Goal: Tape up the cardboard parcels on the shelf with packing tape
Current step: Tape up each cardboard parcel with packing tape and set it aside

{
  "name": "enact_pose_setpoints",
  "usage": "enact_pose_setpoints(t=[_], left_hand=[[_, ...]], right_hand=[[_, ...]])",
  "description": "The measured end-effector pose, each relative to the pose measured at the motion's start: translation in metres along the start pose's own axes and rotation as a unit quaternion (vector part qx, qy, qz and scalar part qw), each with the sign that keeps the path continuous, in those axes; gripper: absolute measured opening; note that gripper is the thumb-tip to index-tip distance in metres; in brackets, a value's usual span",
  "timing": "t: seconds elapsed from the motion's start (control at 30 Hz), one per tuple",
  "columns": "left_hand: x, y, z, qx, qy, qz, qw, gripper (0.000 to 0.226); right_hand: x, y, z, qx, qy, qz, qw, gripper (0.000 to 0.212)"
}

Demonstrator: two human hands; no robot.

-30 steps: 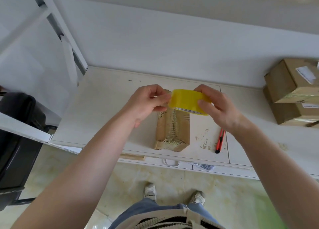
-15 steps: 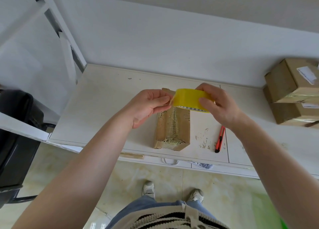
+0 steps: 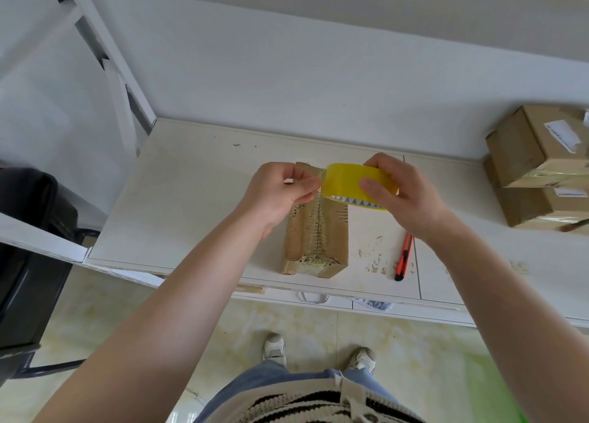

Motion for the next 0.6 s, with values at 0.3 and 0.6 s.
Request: enact_pose_setpoints(t=[0.3,0.6], left_hand=[[-0.018,0.013,-0.004,0.011,-0.023,0.036,0.999,0.008],[-0.001,0.065,-0.011,-0.110,-0.030,-0.118,0.986,0.018]], right_hand=[[-0.003,0.015,0.002,0.057,-0.039,-0.182,0.981,0.020],[-0.020,0.035,-0.008,0.021,-0.145,-0.242,0.959,0.019]])
Point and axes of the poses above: each hand's wrist, its own z-axis towards the middle knuckle, its own y-axis out of the back of the hand, x = y × z, the point moved 4 cm from there along z, towards the middle knuckle, and after that the axes turned 11 degrees about x, right-handed, at the moved point
